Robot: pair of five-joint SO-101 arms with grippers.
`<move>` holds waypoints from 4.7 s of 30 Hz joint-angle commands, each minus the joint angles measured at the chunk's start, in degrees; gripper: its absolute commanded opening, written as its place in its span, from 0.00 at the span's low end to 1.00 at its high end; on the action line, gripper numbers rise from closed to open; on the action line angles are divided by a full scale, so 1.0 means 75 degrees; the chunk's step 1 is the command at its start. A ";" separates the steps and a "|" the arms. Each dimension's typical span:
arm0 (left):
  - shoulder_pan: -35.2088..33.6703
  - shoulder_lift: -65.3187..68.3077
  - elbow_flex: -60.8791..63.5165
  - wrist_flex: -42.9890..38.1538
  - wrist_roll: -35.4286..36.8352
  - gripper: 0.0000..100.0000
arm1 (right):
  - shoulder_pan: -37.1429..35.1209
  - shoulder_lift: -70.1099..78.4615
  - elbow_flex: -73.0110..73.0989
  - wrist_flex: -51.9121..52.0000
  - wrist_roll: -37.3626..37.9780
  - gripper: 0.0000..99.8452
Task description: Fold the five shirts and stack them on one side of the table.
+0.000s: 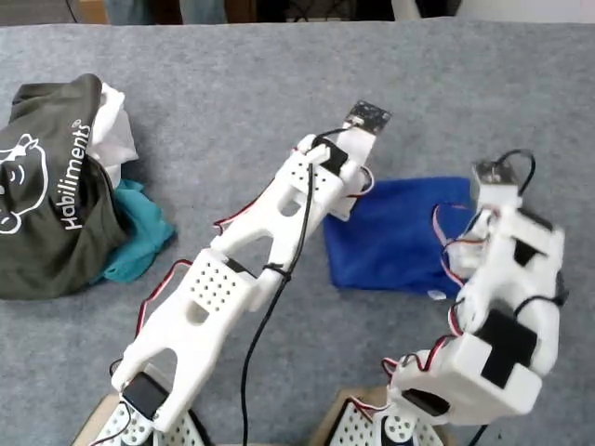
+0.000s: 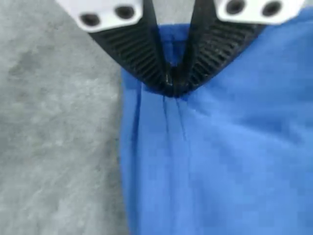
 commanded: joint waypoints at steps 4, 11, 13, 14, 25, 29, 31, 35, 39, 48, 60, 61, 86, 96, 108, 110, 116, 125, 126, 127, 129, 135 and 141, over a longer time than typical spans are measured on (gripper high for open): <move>-0.0006 -0.0141 -0.1190 0.0551 -0.0012 0.03 | 0.0270 -0.0475 -0.0311 0.0223 0.0000 0.01; 0.0088 -0.0070 -0.4706 0.2450 -0.0047 0.03 | 0.0199 -0.1565 -0.1588 0.1887 0.0059 0.01; 0.0100 -0.0164 -0.4624 0.2614 -0.0035 0.03 | 0.0199 -0.1999 -0.2010 0.2286 -0.0035 0.01; 0.0100 -0.0293 -0.4554 0.2637 0.0000 0.03 | 0.0199 -0.2151 -0.2233 0.2403 -0.0188 0.01; 0.0721 -0.4196 -0.1002 0.2649 -0.0258 0.03 | -0.0047 -0.0744 -0.4507 0.2215 -0.0797 0.01; 0.0416 -0.6107 0.2186 0.2567 -0.0281 0.03 | -0.0152 0.0088 -0.5363 0.2450 -0.0750 0.01; 0.0440 -0.7056 0.3757 0.2110 -0.0281 0.03 | -0.0316 0.0463 -0.5609 0.2555 -0.0598 0.01; 0.0967 -0.8897 0.7039 0.0152 -0.0281 0.03 | -0.0692 0.1155 -0.6054 0.2731 -0.0598 0.01; 0.1330 -0.9752 1.0297 -0.3024 -0.0270 0.03 | -0.0985 0.1776 -0.6418 0.2731 -0.0563 0.01; 0.1319 -0.7994 1.1458 -0.6048 -0.0223 0.03 | -0.1207 0.3159 -0.7508 0.2743 -0.0598 0.01; 0.1424 -0.6775 1.0508 -0.4407 -0.0258 0.03 | -0.1160 0.4695 -0.8469 0.2684 -0.0586 0.01; 0.1424 -0.6775 1.0508 -0.4419 -0.0258 0.03 | -0.1149 0.4941 -0.8645 0.2731 -0.0598 0.01; -0.1084 -0.7045 0.8750 -0.2790 -0.1067 0.03 | -0.0422 0.4296 -1.2302 0.6716 -0.1114 0.01; -0.2034 -0.9530 1.2173 -0.3177 -0.1348 0.03 | -0.0774 0.0955 -0.6148 0.6599 -0.1114 0.01; -0.3581 -1.0995 1.4693 -0.4478 -0.1770 0.03 | -0.0785 -0.0627 -0.2878 0.5240 -0.2579 0.08; -0.3593 -1.1007 1.4892 -0.4700 -0.1606 0.03 | -0.0797 -0.0686 -0.2749 0.5029 -0.3282 0.17; -0.3558 -1.1007 1.5748 -0.5357 -0.0774 0.03 | -0.1207 -0.0615 -0.2690 0.4876 -0.4360 0.35; -0.3593 -1.1018 1.5830 -0.5497 -0.0774 0.03 | -0.1911 0.0393 -0.2081 0.3317 -0.5779 0.36; -0.3604 -1.1018 1.5842 -0.5497 -0.0785 0.03 | -0.1911 0.0651 -0.2057 0.3071 -0.5767 0.35; -0.3604 -1.1018 1.5842 -0.5497 -0.0785 0.03 | -0.1875 0.0885 -0.2057 0.2895 -0.5755 0.35; -0.3616 -1.1018 1.5842 -0.5497 -0.0785 0.03 | -0.1829 0.1248 -0.2081 0.2661 -0.5708 0.35; -0.3616 -1.1018 1.5853 -0.5497 -0.0797 0.03 | -0.1946 0.2139 -0.2151 0.2520 -0.5685 0.35; -0.3616 -1.1018 1.5877 -0.5497 -0.0785 0.03 | -0.1958 0.2514 -0.2139 0.2168 -0.5685 0.10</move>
